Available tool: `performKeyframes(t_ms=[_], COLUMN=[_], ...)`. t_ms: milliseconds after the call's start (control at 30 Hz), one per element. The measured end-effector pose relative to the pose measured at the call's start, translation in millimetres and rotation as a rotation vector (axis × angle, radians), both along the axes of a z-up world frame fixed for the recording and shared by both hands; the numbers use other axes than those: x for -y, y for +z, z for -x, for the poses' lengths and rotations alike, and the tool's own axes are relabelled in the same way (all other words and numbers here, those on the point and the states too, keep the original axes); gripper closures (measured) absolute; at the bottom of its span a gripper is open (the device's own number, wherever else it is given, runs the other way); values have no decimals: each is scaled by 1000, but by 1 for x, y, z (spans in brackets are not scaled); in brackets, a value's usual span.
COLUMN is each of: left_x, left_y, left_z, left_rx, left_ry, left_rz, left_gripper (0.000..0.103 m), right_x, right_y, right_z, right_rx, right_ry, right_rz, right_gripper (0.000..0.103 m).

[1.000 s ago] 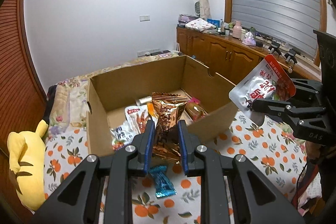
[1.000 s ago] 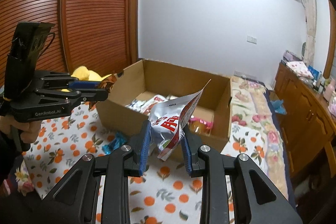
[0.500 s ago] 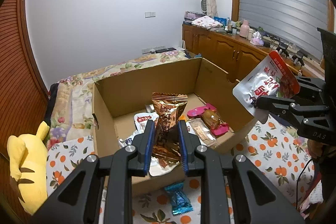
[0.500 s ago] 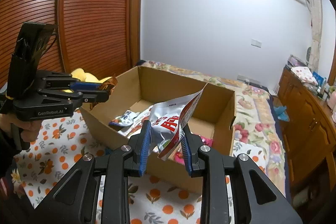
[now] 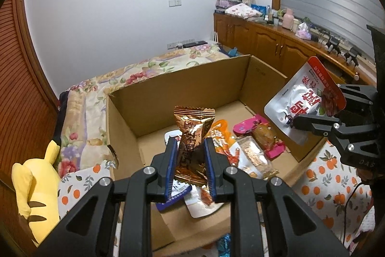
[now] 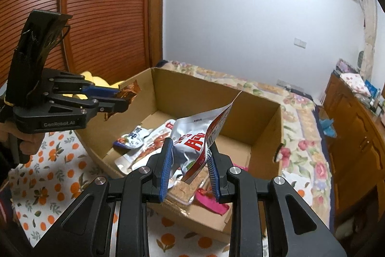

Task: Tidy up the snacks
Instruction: 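Carry both snacks over the box and open both tools to release them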

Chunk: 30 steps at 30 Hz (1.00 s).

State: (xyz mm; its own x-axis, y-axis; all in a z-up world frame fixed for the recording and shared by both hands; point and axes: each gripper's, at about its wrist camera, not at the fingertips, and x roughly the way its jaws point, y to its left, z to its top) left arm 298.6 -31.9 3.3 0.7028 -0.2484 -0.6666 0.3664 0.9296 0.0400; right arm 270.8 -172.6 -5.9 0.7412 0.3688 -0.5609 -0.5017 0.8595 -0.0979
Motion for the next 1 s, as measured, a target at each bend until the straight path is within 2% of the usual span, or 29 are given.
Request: performKeyframes(t_ms=[467, 700, 833, 900, 1000], left_x=[1, -9, -15, -18, -19], left_y=[-10, -9, -7, -7, -7], left_z=[-25, -25, -22, -19, -15], left_rx=[-31, -17, -6, 2, 4], left_ry=[19, 48, 60, 63, 63], left_rz=[-27, -2, 12, 22, 28], left_gripper=[78, 63, 55, 54, 53], right_x=[-17, -25, -23, -20, -17], right_y=[-21, -27, -26, -27, -27], right_z=[-44, -54, -59, -63, -65], right_rx=[-101, -120, -132, -141, -157], right_ry=[13, -17, -42, -60, -77], right_rz=[49, 125, 130, 119, 98], right_gripper=[77, 76, 75, 69, 66])
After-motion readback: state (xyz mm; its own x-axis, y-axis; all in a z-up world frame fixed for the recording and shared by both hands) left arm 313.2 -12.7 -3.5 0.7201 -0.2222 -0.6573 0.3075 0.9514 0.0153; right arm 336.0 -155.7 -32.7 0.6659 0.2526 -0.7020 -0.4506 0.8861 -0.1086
